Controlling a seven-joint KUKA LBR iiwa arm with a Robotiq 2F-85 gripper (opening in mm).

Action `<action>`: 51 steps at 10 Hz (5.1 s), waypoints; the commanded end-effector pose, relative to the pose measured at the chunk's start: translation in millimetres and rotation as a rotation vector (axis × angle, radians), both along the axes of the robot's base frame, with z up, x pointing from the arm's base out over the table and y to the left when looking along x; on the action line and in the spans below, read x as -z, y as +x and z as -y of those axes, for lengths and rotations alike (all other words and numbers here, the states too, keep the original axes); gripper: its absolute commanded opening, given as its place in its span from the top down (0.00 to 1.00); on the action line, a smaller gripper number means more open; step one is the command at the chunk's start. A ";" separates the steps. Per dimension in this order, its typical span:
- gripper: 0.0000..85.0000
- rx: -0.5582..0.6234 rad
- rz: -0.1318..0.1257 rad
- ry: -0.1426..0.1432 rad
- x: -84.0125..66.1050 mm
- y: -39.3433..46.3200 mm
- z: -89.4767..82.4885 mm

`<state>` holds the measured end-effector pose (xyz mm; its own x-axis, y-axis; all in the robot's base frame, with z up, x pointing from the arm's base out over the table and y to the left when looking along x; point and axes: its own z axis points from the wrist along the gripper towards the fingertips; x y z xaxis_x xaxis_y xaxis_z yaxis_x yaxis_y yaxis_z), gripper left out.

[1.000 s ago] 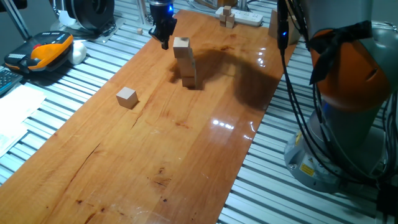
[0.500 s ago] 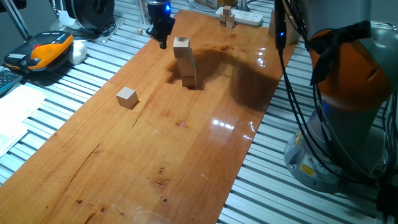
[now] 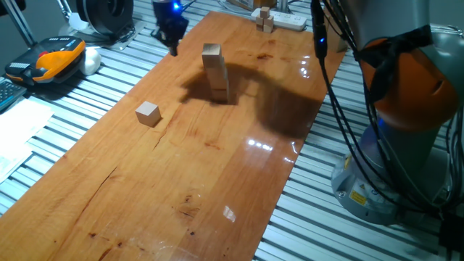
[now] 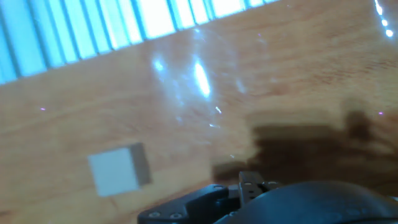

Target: Stack the blocks in a vertical line of five

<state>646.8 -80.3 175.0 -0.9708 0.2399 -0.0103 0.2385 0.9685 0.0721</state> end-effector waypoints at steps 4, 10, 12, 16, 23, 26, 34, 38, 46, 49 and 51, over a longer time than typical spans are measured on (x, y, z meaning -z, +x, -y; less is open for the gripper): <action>1.00 0.058 0.010 -0.018 4.5 6.4 -56.0; 1.00 0.157 0.015 -0.046 11.6 3.0 -101.1; 1.00 0.051 0.008 -0.056 13.8 4.8 -100.6; 1.00 -0.209 0.008 -0.075 21.0 6.8 -104.8; 1.00 -0.302 0.017 -0.145 37.5 9.5 -114.6; 1.00 -0.296 0.026 -0.149 38.1 8.1 -118.5; 0.40 -0.249 0.087 -0.132 49.7 8.8 -124.2; 0.20 -0.237 0.099 -0.136 55.5 10.1 -125.5; 0.00 -0.207 0.115 -0.136 77.2 14.1 -129.8; 0.00 -0.230 0.093 -0.135 84.1 16.5 -129.3; 0.00 -0.236 0.058 -0.139 87.8 18.7 -129.2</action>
<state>665.9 49.0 87.0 -0.9966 -0.0011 -0.0822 0.0038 0.9982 -0.0598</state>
